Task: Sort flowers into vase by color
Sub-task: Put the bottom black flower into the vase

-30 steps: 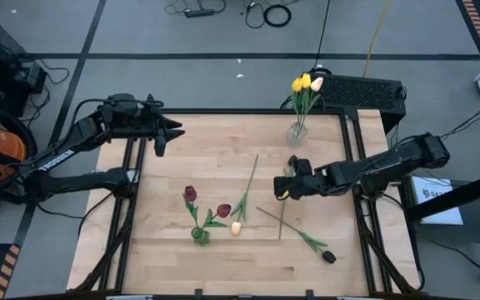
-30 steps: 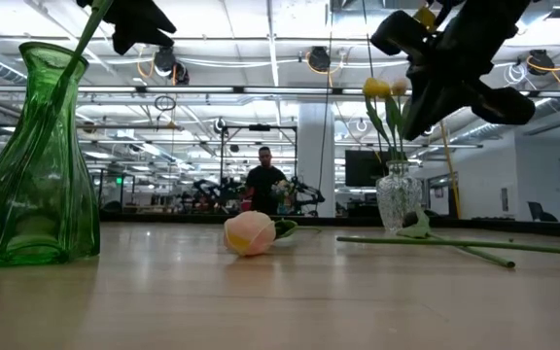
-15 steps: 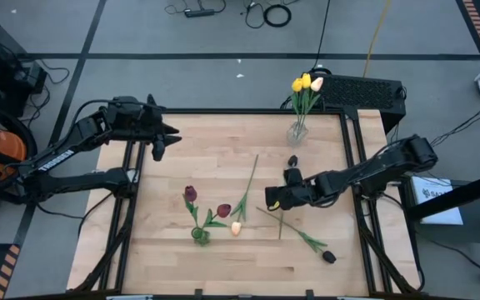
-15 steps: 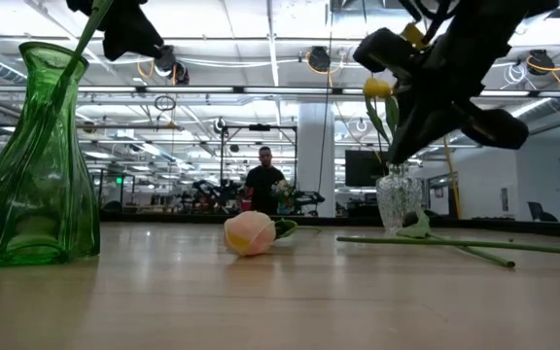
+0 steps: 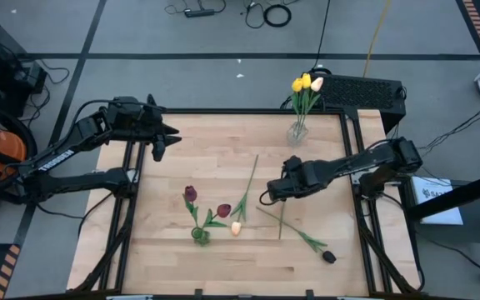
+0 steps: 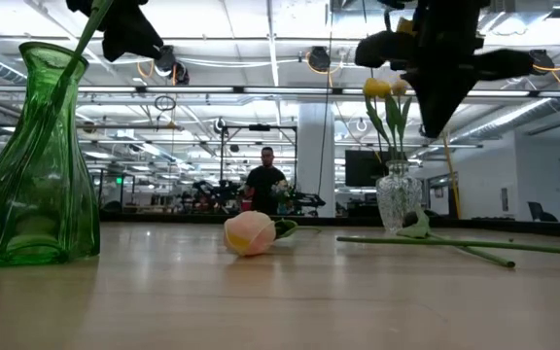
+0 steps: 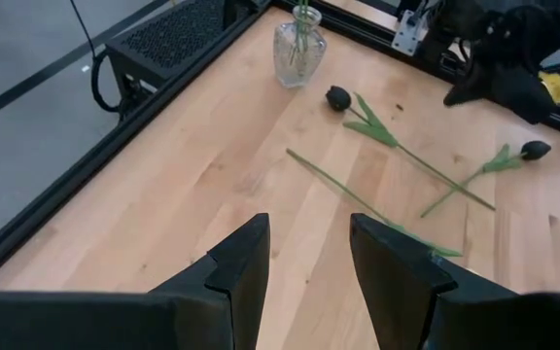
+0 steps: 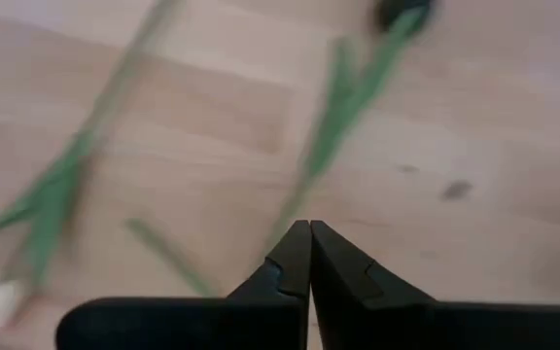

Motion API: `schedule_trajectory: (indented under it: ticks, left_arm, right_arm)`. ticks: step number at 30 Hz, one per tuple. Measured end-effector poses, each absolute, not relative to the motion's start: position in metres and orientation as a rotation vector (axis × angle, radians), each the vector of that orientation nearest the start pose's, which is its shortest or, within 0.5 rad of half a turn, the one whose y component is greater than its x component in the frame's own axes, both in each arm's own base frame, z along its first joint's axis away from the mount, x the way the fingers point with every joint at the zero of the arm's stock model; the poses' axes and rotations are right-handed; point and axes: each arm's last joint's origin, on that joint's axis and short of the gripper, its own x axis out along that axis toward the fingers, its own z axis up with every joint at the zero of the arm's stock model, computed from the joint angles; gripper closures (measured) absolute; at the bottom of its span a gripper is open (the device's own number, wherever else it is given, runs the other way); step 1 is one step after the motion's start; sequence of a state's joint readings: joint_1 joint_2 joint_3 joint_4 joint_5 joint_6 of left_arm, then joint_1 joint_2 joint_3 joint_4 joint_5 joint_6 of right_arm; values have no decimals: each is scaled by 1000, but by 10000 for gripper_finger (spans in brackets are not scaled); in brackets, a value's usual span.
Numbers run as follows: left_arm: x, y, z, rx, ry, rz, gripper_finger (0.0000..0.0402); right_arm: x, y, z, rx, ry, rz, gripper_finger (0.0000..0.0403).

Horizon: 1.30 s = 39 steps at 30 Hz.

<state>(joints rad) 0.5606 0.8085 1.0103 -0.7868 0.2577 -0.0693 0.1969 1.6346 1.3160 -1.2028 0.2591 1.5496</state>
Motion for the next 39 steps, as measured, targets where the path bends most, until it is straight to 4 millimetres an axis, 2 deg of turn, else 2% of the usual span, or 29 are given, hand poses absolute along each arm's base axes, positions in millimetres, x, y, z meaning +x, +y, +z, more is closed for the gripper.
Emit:
schedule_trajectory:
  ticks: [2,9,16,20,24,30,34,39]
  left_arm:
    - [127,71,349,-299,529,313,249]
    - [127,71,349,-297,530,312,249]
    - [127,71,349,-294,530,315,249]
    - [127,71,350,-292,529,316,249]
    - [128,72,350,-289,521,316,249]
    - [128,72,351,-289,517,316,249]
    - [128,72,351,-290,517,316,249]
    - [128,72,350,-292,522,316,249]
  right_arm:
    - [290,48,254,876,1100,-1164,402]
    - [294,54,244,845,1132,-1198,402]
    - [295,67,237,767,1224,-1107,402]
    - [293,73,236,787,1295,-1079,397]
    - [291,78,236,825,1372,-1042,366]
    - [283,87,230,864,1551,-954,296]
    - [276,105,226,860,1652,-853,251]
    - [264,136,225,776,1671,-764,217]
